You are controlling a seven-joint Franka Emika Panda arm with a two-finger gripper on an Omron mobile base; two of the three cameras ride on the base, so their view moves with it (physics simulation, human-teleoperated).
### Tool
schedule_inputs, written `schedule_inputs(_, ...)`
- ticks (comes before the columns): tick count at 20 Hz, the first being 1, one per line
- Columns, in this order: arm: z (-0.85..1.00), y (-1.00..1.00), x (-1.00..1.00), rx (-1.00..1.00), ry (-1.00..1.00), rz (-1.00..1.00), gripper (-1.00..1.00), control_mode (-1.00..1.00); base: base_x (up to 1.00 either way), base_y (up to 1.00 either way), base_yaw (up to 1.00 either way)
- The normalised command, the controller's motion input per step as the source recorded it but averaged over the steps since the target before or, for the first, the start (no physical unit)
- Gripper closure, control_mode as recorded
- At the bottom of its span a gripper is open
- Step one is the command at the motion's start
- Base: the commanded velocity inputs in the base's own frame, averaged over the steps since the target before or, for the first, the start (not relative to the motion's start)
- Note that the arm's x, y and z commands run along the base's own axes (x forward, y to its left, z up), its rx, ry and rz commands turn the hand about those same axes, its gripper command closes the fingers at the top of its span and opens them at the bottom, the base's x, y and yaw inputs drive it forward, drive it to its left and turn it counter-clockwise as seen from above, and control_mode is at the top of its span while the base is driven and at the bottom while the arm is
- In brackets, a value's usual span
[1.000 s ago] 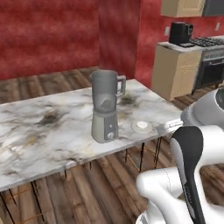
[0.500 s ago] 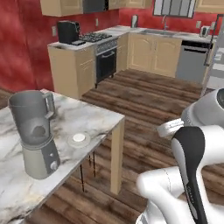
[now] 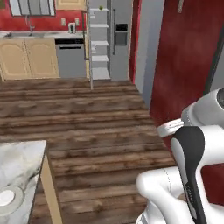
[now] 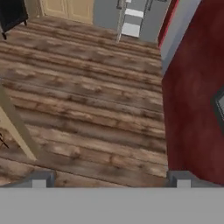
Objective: Grab the lime and lemon from the fridge, place them in the blender, close the lid, and turn on the blender to create a marinade.
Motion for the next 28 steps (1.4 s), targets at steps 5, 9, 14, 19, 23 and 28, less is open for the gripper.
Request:
schedule_inputs(5, 0.00, 0.00, 0.00, 0.00, 0.00, 0.00, -1.00, 1.00, 0.36, -0.07, -0.88)
schedule_inputs(9, 0.00, 0.00, 0.00, 0.00, 0.00, 0.00, -1.00, 1.00, 0.97, 0.18, -0.59)
schedule_inputs(14, 0.00, 0.00, 0.00, 0.00, 0.00, 0.00, -1.00, 1.00, 1.00, 0.73, -0.22)
schedule_inputs(19, 0.00, 0.00, 0.00, 0.00, 0.00, 0.00, -1.00, 1.00, 1.00, 0.63, 0.04)
schedule_inputs(23, 0.00, 0.00, 0.00, 0.00, 0.00, 0.00, -1.00, 1.00, 1.00, 0.51, 0.18)
schedule_inputs(28, 0.00, 0.00, 0.00, 0.00, 0.00, 0.00, -1.00, 1.00, 1.00, 0.42, 0.21)
